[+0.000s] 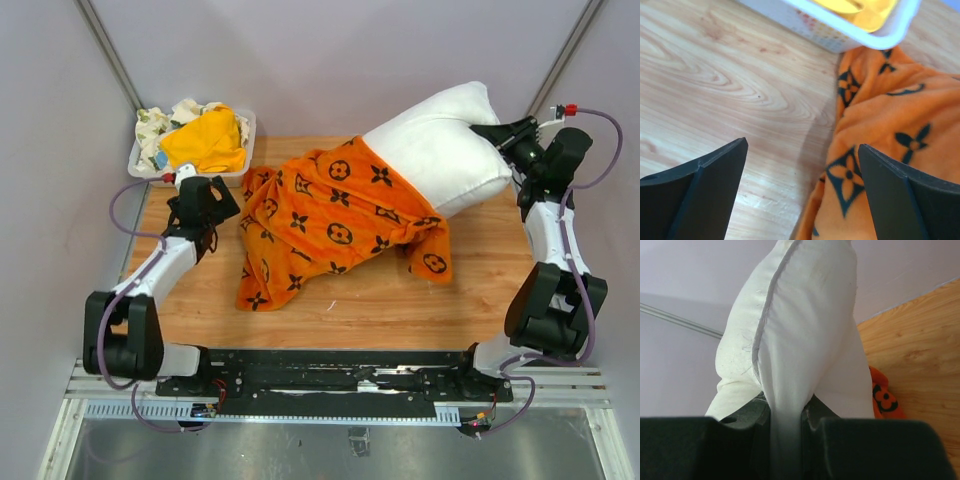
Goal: Remove the pillowcase from the pillow
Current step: Remove the pillow from the pillowcase.
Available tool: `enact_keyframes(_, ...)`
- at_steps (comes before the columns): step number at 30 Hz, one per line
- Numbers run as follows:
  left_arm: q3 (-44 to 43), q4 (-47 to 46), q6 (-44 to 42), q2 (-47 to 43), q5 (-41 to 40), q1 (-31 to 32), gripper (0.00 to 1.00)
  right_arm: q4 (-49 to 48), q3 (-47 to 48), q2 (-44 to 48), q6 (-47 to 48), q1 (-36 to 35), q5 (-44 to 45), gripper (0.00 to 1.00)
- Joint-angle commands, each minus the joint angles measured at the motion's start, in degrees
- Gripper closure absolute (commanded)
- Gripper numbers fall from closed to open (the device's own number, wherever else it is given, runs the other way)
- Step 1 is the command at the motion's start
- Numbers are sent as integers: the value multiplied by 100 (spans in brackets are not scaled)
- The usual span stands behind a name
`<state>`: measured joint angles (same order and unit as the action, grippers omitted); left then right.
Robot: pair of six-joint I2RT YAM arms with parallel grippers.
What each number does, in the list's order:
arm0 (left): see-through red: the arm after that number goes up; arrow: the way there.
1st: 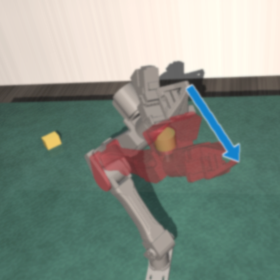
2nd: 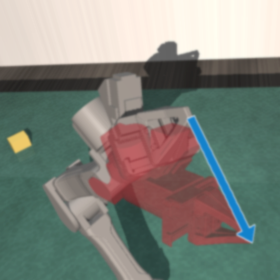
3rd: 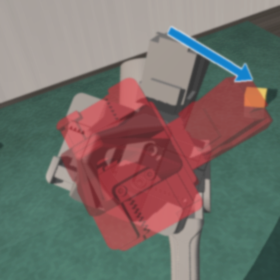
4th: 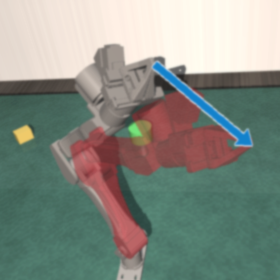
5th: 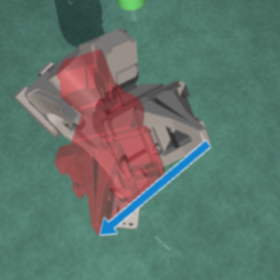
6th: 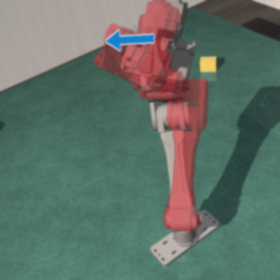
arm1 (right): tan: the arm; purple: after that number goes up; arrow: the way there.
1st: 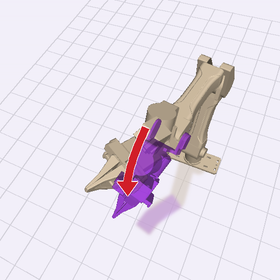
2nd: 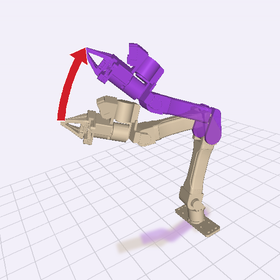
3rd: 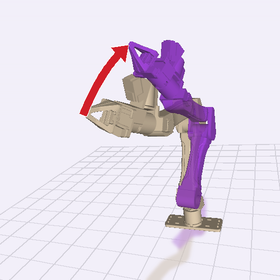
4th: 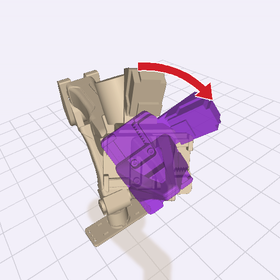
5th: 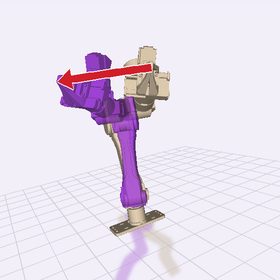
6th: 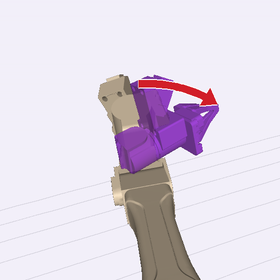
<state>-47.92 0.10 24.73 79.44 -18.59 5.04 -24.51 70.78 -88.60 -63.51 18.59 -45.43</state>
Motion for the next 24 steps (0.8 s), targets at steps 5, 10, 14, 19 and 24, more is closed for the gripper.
enact_keyframes(5,56,-806,-968,-1441,1716,1003,1,245,205,569,744,-371,621,99)
enact_keyframes(10,79,-1311,-1702,-1535,1905,2689,1,414,273,603,930,-661,709,99)
enact_keyframes(14,8,-1600,-2092,-1122,1738,3546,1,415,183,701,967,-769,790,99)
enact_keyframes(19,-303,-1549,-2452,-479,1672,4309,4,433,142,793,1026,-826,777,99)
enact_keyframes(24,-208,-2007,-2912,-203,1365,5151,4,462,104,852,1068,-833,797,99)
